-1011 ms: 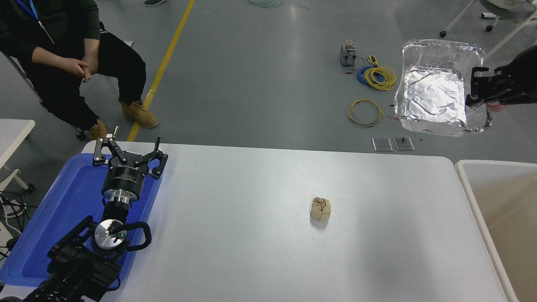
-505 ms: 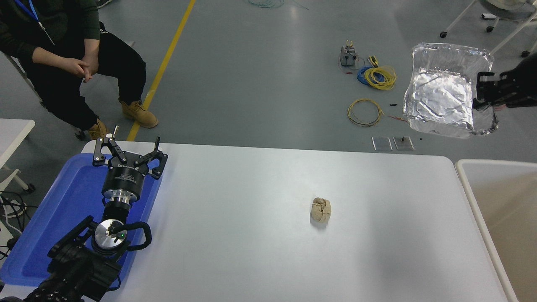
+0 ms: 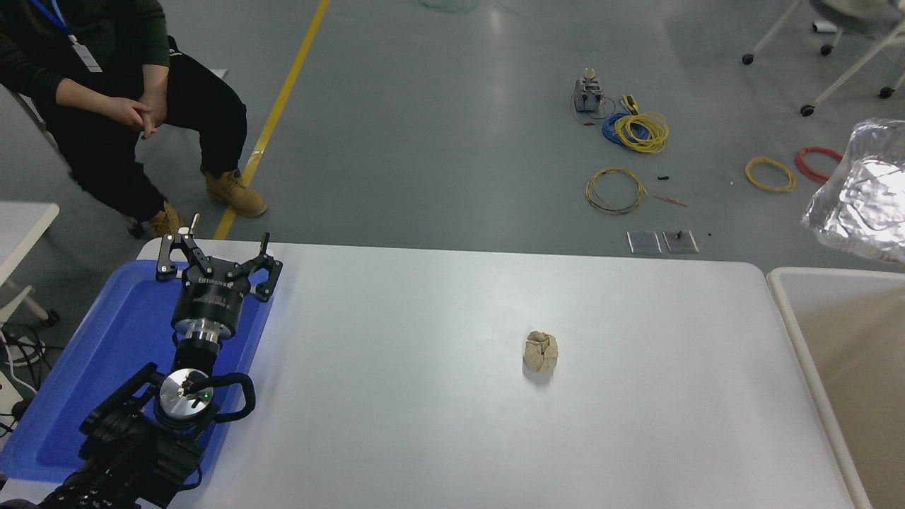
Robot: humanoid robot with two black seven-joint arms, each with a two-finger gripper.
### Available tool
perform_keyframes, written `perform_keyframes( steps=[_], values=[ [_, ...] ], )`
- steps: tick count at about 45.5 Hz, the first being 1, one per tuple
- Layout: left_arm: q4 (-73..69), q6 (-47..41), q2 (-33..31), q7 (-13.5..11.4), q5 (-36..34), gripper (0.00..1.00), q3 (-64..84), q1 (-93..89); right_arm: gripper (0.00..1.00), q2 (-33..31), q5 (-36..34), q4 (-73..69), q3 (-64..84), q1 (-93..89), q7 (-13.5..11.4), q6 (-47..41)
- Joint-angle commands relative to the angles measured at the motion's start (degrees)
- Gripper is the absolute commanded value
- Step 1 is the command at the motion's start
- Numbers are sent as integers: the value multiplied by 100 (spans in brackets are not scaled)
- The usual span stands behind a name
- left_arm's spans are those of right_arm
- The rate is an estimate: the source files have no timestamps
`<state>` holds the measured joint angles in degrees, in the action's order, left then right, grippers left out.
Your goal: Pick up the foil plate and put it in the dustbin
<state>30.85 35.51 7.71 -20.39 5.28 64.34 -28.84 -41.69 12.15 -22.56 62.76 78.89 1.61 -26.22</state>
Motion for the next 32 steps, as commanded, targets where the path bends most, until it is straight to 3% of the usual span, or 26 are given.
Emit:
perform_keyframes(
  steps=[1, 16, 32],
  values=[
    [0, 0, 2, 0, 0, 100, 0, 1, 0, -24, -187, 1157, -642, -1621, -108, 687],
    [0, 0, -7, 0, 0, 100, 0, 1, 0, 55, -205, 1517, -1827, -3220, -336, 1971],
    [0, 0, 2, 0, 0, 100, 0, 1, 0, 495, -205, 1579, -2576, -4214, -363, 2692]
  ],
)
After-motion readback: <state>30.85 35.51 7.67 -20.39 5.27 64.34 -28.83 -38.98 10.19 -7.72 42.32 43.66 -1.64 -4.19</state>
